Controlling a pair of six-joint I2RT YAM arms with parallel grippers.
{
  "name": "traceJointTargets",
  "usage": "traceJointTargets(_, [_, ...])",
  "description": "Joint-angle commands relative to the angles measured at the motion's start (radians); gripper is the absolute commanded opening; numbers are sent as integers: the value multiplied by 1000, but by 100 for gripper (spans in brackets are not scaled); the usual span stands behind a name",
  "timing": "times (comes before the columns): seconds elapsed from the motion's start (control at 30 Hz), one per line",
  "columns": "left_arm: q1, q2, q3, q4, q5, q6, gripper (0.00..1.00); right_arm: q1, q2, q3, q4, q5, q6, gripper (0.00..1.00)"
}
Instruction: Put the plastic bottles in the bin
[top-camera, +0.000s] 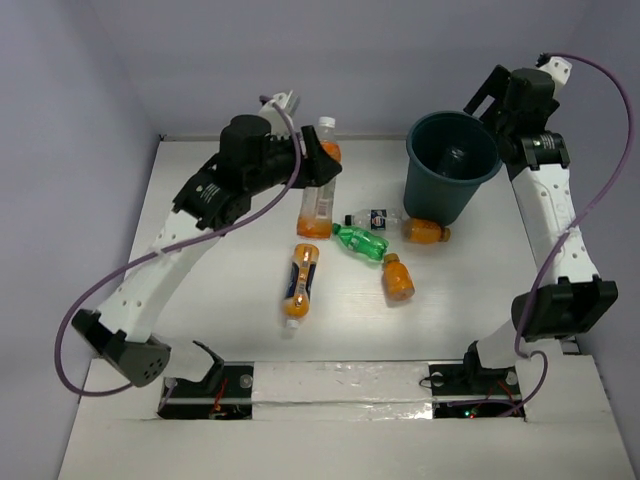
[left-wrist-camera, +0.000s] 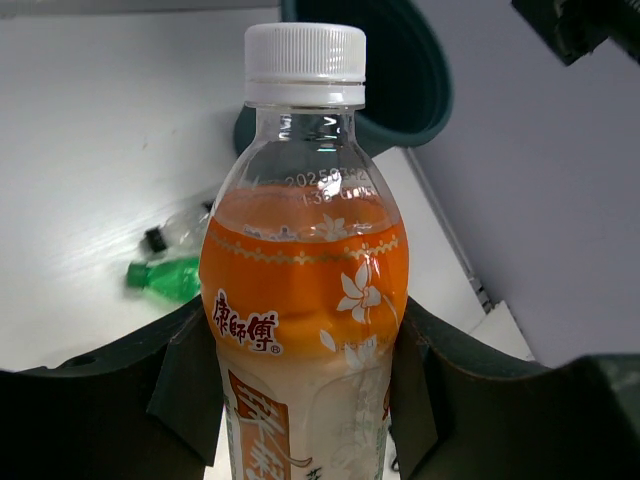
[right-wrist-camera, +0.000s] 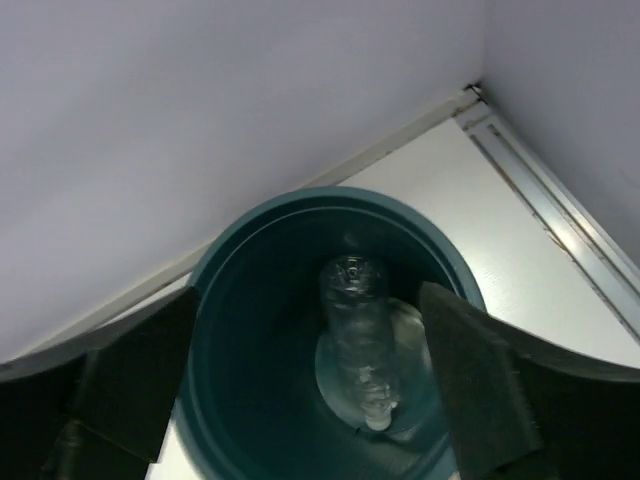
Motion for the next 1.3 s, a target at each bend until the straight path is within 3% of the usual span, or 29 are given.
traceJointTargets(0.0, [-53, 74, 143, 57, -43, 30, 36, 0, -133, -27, 19, -93, 39, 90])
traceJointTargets(0.03, [-65, 101, 212, 59, -49, 31, 36, 0, -202, -52, 40, -113, 42, 83])
traceJointTargets(0.07, [-88, 155, 247, 62, -54, 31, 36, 0, -241, -117, 51, -133, 48, 68])
traceJointTargets(0.1, [-101, 180, 281, 63, -64, 30, 36, 0, -285, -157, 59, -159, 56, 48])
traceJointTargets(0.13, [-113, 209, 356, 65, -70, 30, 36, 0, -331, -200, 67, -182, 77, 19])
traceJointTargets(0.23, [-150, 362, 517, 88, -89, 18, 35, 0, -521, -381, 91, -234, 117, 3])
traceJointTargets(0.43, [-198, 610, 795, 241, -158, -38, 35, 14, -871, -690, 21, -380, 188, 2])
traceJointTargets(0.53, [-217, 671, 795, 358, -247, -90, 34, 43, -983, -753, -44, -421, 214, 2])
traceJointTargets(0.73, [-276, 845, 849, 684, -461, -50, 33, 106, -1108, -767, -169, -440, 223, 2])
traceJointTargets(0.87, [-299, 953, 936, 799, -535, -51, 33, 117, -1169, -781, -232, -481, 220, 2])
traceJointTargets(1.1, [-299, 1057, 918, 997, -615, -61, 34, 126, -1227, -759, -358, -517, 182, 2])
traceJointTargets(1.27, [-299, 1113, 949, 1057, -635, 8, 48, 126, -1238, -718, -435, -504, 131, 2])
